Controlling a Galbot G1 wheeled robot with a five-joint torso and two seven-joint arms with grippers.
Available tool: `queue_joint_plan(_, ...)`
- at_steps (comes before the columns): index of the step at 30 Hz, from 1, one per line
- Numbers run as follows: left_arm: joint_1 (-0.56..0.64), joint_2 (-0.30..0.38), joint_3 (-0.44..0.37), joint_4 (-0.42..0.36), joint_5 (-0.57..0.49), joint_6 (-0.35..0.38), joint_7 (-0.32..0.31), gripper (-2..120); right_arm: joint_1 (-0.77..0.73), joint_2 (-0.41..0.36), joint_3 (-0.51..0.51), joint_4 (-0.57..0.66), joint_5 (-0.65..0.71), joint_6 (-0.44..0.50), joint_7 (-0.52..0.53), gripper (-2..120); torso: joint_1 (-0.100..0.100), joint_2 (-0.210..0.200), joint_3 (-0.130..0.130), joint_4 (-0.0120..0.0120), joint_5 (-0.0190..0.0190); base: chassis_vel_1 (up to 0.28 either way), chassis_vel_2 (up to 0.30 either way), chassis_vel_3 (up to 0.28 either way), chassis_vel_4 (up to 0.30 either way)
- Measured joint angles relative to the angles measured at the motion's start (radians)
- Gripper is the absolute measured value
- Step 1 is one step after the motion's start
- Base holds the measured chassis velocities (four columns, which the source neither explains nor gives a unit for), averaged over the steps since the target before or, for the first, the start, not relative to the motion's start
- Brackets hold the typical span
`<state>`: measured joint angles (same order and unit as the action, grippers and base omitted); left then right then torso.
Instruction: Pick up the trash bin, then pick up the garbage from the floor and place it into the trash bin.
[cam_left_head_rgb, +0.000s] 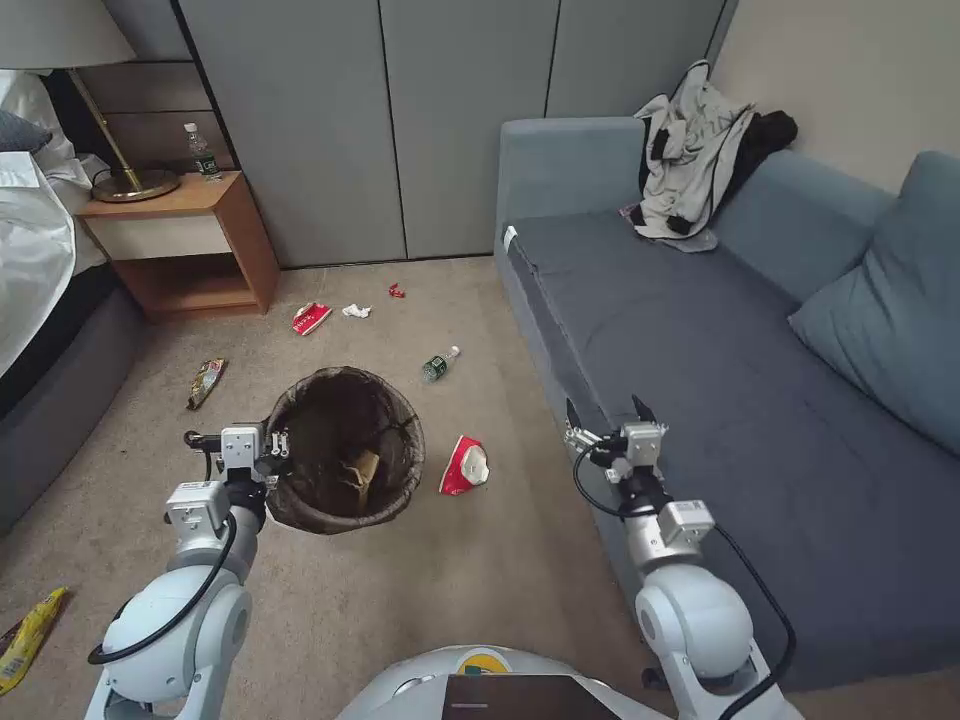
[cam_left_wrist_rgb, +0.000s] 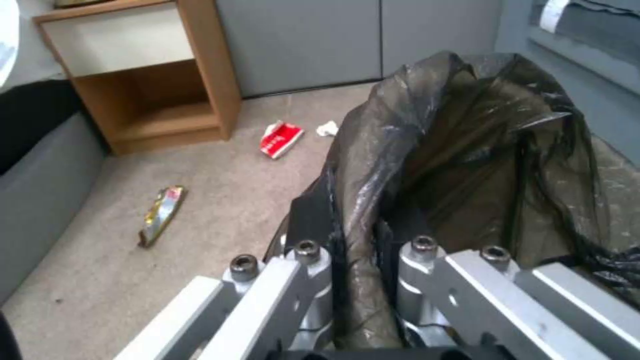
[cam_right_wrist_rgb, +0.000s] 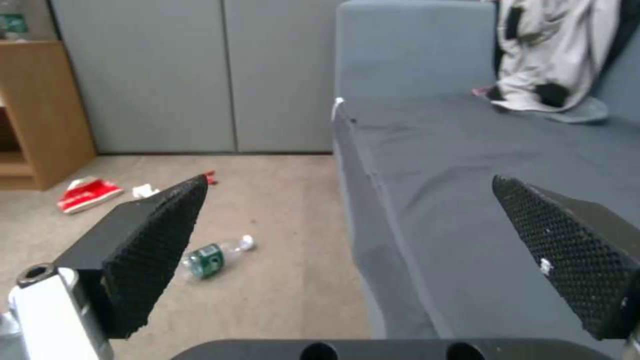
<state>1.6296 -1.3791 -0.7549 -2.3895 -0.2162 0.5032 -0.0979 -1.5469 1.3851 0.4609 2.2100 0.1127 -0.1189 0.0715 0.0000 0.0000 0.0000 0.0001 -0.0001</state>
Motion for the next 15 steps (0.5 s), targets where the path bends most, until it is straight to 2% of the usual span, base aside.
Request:
queue_joint_plan(9,0.003,0.008,-0.021,-0.008,-0.02,0.013,0.004,7,0.077,-0.06,-0.043,-0.013,0.063,-0.095,-0.026,100,0.0,0.0,0.0,-0.0003,0.0001,0.0,0.0,0.0,0.0)
queue_joint_plan(15,0.006,0.004,-0.028,-0.015,-0.023,0.014,0.005,7,0.15,-0.079,-0.125,-0.079,0.121,-0.156,-0.024,100,0.0,0.0,0.0,0.0,0.0001,0.0,0.0,0.0,0.0)
